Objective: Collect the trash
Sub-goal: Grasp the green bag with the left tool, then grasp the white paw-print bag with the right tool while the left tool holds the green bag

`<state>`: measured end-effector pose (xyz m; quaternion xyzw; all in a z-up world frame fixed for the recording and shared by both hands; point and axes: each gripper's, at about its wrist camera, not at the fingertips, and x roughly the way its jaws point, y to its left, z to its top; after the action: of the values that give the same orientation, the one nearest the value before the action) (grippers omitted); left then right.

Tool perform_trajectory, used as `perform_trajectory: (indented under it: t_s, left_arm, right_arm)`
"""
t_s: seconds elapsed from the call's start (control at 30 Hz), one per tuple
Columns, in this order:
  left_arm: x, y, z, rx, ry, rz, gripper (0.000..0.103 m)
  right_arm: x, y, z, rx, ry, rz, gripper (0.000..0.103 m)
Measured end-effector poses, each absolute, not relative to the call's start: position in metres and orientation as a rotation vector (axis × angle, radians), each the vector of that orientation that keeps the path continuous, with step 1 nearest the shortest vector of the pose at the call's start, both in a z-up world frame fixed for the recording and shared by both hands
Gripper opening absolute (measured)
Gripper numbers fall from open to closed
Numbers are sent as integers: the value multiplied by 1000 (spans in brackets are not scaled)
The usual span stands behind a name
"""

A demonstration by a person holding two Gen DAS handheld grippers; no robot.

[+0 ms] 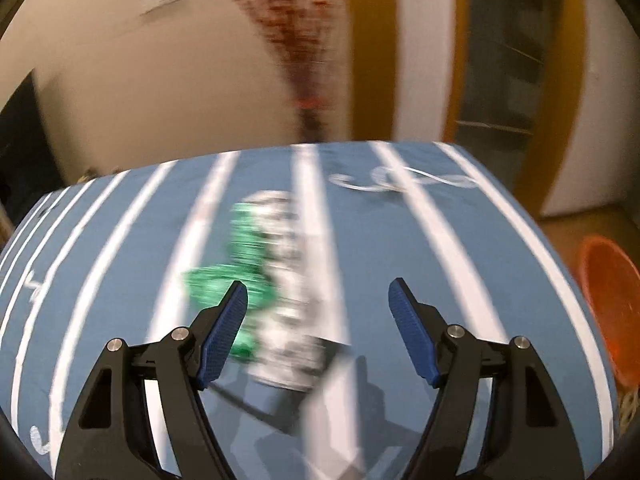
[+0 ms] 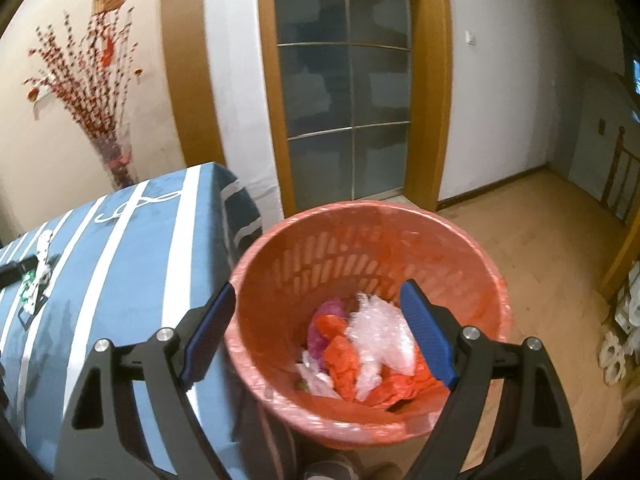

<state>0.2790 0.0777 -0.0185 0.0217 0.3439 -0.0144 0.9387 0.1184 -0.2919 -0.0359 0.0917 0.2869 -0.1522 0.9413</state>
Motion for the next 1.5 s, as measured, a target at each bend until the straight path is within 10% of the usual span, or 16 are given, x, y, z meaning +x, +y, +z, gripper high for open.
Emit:
perform_trajectory:
  t_s: [0.5,0.63,1.17,1.5]
  left_arm:
    - [342,123,-61,-19,855,5,46]
    - [348,123,-63,-43,869,-31,20]
    - [302,207,-26,-58,768,112,20]
    - [283,247,-19,-98,750,145,20]
  right_arm:
    - [152,-226,-34,98,623,-198,83]
    - [160,-206,-33,71,628,-163,83]
    - [217,-77,-12,11,644,171,81]
    - [291,28,-34,63,807,344,48]
